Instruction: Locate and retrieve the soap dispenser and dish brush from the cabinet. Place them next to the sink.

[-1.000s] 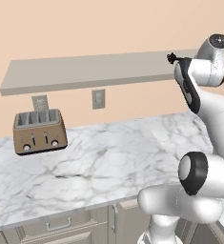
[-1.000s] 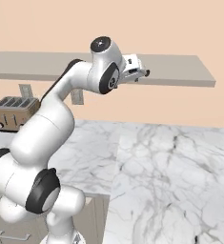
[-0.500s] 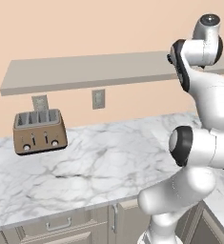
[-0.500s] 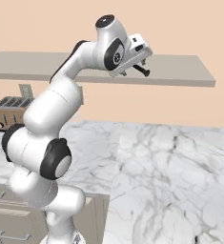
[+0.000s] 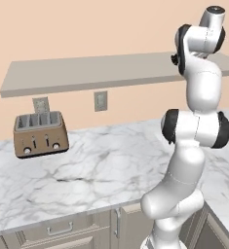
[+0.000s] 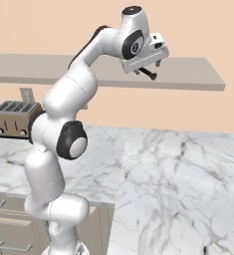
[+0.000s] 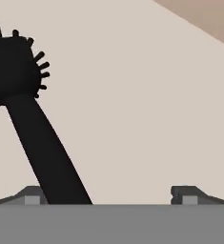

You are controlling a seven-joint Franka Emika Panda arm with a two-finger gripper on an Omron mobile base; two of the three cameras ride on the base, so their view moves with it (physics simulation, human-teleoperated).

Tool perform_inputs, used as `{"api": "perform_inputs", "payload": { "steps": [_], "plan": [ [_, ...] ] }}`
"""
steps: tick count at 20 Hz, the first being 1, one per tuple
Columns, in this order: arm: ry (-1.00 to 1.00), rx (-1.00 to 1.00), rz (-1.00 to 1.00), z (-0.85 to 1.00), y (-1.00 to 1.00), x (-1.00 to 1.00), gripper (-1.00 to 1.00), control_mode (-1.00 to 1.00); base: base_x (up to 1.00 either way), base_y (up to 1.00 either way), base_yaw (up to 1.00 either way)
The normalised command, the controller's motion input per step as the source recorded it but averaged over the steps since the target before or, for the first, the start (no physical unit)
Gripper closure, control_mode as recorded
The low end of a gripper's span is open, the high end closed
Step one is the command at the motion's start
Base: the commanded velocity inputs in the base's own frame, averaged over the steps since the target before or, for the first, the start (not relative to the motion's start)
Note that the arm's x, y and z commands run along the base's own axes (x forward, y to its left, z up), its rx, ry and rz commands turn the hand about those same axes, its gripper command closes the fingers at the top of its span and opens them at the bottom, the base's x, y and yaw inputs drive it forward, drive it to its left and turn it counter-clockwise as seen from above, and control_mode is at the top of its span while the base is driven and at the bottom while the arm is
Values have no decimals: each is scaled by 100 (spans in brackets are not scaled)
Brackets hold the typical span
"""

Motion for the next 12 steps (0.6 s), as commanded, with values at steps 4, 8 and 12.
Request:
{"api": "perform_inputs", "payload": {
  "steps": [4,8,12],
  "plan": [
    [3,7,1,-8,-22,12,-100,-100,0,0,0],
    [2,0,0,-21,8,-21,-100,-100,0,0,0],
    [1,-1,0,-31,46,-28,-100,-100,0,0,0]
  ]
}}
